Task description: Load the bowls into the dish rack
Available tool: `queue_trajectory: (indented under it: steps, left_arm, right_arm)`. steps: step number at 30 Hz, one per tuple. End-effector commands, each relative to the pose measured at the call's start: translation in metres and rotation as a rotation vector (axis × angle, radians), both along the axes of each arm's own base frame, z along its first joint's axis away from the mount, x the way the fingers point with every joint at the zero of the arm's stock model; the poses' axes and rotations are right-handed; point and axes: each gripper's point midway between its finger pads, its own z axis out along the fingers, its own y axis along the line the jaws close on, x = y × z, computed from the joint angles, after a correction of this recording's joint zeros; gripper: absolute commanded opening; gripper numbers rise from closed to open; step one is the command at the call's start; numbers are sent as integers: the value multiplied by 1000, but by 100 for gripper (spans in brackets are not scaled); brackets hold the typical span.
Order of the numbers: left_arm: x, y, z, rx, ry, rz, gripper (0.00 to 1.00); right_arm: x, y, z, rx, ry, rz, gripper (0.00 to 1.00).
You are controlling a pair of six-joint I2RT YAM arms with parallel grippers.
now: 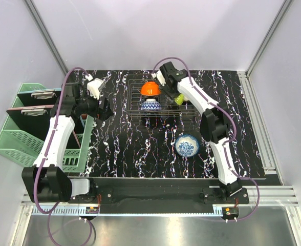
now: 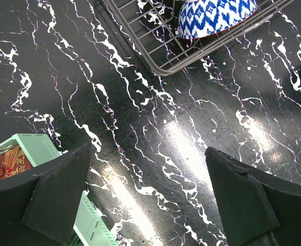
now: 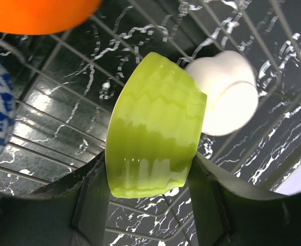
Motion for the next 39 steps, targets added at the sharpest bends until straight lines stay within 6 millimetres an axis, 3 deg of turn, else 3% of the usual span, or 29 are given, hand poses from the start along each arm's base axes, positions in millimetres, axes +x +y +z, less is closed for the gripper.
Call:
queue_trajectory:
  steps: [1, 9, 13, 17, 20, 22, 28, 32, 39]
  left_arm:
    - [2, 0, 19, -3, -82, -12, 99]
    - [1, 0, 23, -11, -92, -13, 99]
    - [1, 1, 25, -12, -93, -10, 99]
    - [0, 0, 26, -13, -96, -13, 99]
    - [0, 1, 25, -9, -97, -8, 99]
    - [1, 2, 27, -8, -103, -7, 99]
    - [1, 2, 29, -10, -108, -7, 99]
    - [1, 2, 30, -10, -110, -8, 99]
    - [1, 3, 33, -13, -117, -8, 99]
  right_arm:
    - [7, -1, 6, -62, -50, 22, 0]
    - [7, -3, 0, -128, -52, 41, 0]
    - [2, -3, -13, -174, -29, 71, 0]
    - [-3, 0, -22, -186, 2, 96, 6]
    - [-9, 5, -24, -166, 30, 116, 19]
    - [-13, 8, -24, -151, 49, 125, 41]
    - [-25, 16, -30, -111, 114, 150, 77]
    - [-31, 19, -33, -95, 143, 162, 87]
    - [-34, 24, -31, -61, 157, 164, 92]
